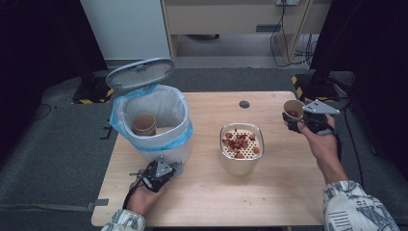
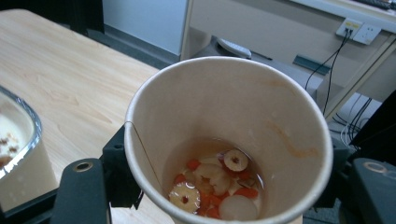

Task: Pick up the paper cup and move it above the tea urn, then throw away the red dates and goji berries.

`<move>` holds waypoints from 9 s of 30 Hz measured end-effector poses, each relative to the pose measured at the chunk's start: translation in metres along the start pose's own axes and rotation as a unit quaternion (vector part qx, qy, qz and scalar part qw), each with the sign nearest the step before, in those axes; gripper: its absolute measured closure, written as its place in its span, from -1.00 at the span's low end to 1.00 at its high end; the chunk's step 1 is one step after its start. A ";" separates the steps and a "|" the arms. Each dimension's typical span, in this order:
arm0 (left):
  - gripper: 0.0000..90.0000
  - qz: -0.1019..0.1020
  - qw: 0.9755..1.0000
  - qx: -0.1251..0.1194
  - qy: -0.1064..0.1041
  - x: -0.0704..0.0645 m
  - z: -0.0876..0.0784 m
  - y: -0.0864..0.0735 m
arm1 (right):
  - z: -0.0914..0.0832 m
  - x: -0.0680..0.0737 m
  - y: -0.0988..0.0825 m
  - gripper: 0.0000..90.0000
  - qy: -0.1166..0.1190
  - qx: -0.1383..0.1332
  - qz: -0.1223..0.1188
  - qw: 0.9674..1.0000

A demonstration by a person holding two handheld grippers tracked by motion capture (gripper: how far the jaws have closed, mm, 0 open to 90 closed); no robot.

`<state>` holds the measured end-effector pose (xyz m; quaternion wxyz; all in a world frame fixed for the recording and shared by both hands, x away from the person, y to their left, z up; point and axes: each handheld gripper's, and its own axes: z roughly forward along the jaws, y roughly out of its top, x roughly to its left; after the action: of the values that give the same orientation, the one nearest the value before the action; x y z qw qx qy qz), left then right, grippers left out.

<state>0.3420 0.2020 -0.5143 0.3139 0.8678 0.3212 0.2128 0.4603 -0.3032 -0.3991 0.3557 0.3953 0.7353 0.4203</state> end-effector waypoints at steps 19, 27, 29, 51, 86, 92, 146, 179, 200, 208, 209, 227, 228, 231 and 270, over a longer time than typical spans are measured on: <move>1.00 0.001 1.000 0.001 0.001 0.000 0.000 0.000 | 0.001 -0.002 0.030 -0.32 0.000 -0.004 -0.021 1.000; 1.00 0.001 1.000 0.001 0.001 0.000 0.000 0.000 | 0.001 0.001 0.047 -0.32 -0.001 -0.011 -0.041 0.999; 1.00 0.001 1.000 0.001 0.001 0.000 0.000 0.000 | 0.001 0.001 0.049 -0.32 -0.001 -0.012 -0.043 0.999; 1.00 0.000 1.000 0.000 0.000 0.000 0.000 0.000 | 0.011 0.016 0.080 -0.33 0.001 -0.026 -0.082 0.996; 1.00 0.000 1.000 0.000 0.000 0.000 0.000 0.000 | 0.021 0.040 0.096 -0.34 0.025 -0.037 -0.132 0.990; 1.00 0.000 1.000 0.000 0.000 0.000 0.000 0.000 | 0.023 0.045 0.098 -0.34 0.032 -0.038 -0.138 0.989; 1.00 0.000 1.000 0.000 0.000 0.000 0.000 0.000 | 0.020 0.072 0.102 -0.34 0.056 -0.061 -0.253 0.964; 1.00 0.000 1.000 0.000 0.000 0.000 0.000 0.000 | 0.011 0.081 0.094 -0.35 0.039 -0.058 -0.353 0.933; 1.00 -0.001 1.000 0.000 0.000 0.000 0.000 0.000 | 0.004 0.090 0.090 -0.35 0.026 -0.044 -0.406 0.913; 1.00 0.000 1.000 0.000 0.000 0.000 0.000 0.000 | 0.000 0.097 0.089 -0.35 0.014 -0.038 -0.448 0.893; 1.00 0.000 1.000 0.000 0.000 0.000 0.000 0.000 | 0.000 0.097 0.089 -0.35 0.014 -0.038 -0.448 0.893; 1.00 -0.001 1.000 0.000 -0.001 0.000 0.000 0.000 | 0.001 0.091 0.097 -0.35 0.007 -0.042 -0.455 0.890; 1.00 -0.001 1.000 0.000 -0.001 0.000 0.000 0.000 | 0.001 0.091 0.098 -0.35 0.006 -0.042 -0.454 0.890; 1.00 -0.004 1.000 -0.002 -0.001 0.000 0.000 0.000 | -0.001 0.088 0.102 -0.35 0.004 -0.049 -0.450 0.892; 1.00 -0.001 1.000 -0.002 0.000 0.000 0.000 0.000 | -0.020 0.097 0.137 -0.35 -0.053 -0.052 -0.556 0.828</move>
<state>0.3422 0.2021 -0.5144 0.3159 0.8667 0.3221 0.2130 0.4395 -0.1793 -0.2866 0.5877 -0.0774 0.7877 0.1676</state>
